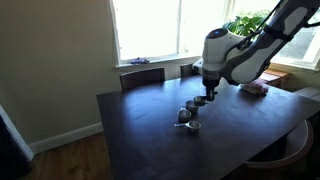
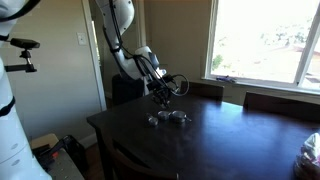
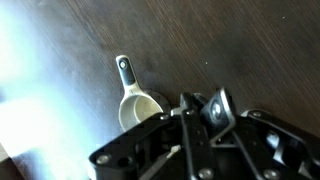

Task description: Remove the three small pots from the big pot, then remove the other smaller pots from the small pot, and finally remove the smallest mini pot from the smallest pot

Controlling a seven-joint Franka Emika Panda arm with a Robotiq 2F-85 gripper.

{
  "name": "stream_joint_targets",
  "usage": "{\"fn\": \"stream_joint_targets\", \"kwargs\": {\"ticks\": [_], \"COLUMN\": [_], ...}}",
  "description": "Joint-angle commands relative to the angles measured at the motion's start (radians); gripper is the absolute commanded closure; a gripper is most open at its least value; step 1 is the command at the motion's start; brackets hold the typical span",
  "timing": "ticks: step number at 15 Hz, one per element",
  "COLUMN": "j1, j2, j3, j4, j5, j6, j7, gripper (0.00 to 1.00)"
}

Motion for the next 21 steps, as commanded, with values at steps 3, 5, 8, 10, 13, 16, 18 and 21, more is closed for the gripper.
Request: {"fn": "stream_joint_targets", "kwargs": {"ticks": [3, 5, 8, 10, 13, 16, 18, 21], "j1": [0.049, 0.048, 0.055, 0.067, 0.078, 0.085, 0.085, 0.096], "j2": [0.056, 0.104, 0.188, 0.244, 0.319, 0.359, 0.361, 0.341], "j3": [-0.073, -0.066, -0.058, -0.063, -0.064, -0.063, -0.061, -0.069], "j4": [0.028, 0.060, 0.126, 0.178, 0.249, 0.290, 0.290, 0.265], "j5": [-0.138, -0.149, -0.147, -0.145, -0.135, -0.135, -0.138, -0.162], "j6": [-0.085, -0.127, -0.179, -0.193, -0.215, -0.229, -0.224, -0.206], "j7": [0.273, 0.338, 0.422, 0.478, 0.518, 0.532, 0.526, 0.528], "gripper": [0.92, 0.92, 0.93, 0.92, 0.92, 0.94, 0.94, 0.62]}}
